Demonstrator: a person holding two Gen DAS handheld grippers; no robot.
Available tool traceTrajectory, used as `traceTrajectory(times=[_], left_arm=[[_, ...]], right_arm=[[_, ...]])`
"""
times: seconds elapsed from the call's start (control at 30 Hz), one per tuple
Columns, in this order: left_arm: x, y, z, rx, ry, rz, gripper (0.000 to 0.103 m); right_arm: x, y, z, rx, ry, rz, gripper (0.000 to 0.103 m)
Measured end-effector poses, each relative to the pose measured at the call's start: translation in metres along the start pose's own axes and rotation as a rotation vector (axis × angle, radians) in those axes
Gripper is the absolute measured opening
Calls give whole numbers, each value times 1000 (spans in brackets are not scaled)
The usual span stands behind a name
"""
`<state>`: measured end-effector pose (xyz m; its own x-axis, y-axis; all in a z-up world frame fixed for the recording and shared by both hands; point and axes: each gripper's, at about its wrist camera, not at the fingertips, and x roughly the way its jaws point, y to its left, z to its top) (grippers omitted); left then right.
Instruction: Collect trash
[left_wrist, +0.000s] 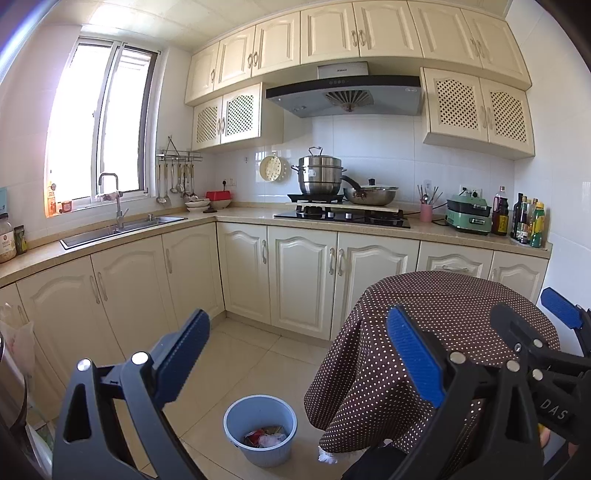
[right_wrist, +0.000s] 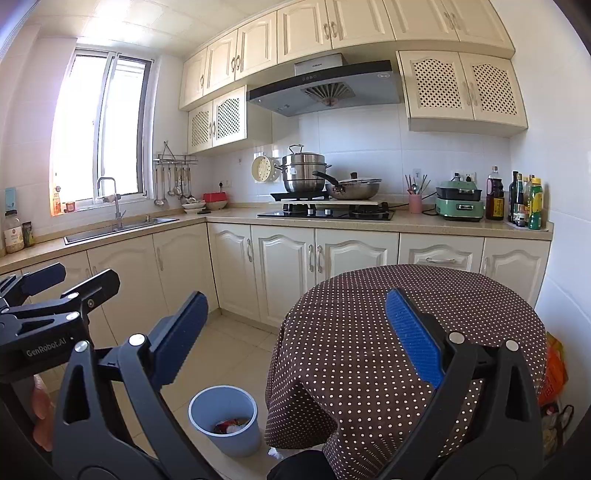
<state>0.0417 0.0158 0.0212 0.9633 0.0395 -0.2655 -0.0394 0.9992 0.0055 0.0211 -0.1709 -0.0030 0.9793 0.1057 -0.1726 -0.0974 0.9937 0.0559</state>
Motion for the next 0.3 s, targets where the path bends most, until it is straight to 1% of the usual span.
traceTrajectory(times=[0.13, 0.23, 0.3], left_arm=[[10, 1, -5, 4, 24, 3, 95], [23, 2, -10, 10, 56, 8, 95], [40, 3, -17, 26, 98, 23, 95]], right_arm=[[7, -3, -5, 5, 21, -4, 95], [19, -10, -10, 6, 47, -10, 95], [32, -22, -10, 5, 72, -15, 95]])
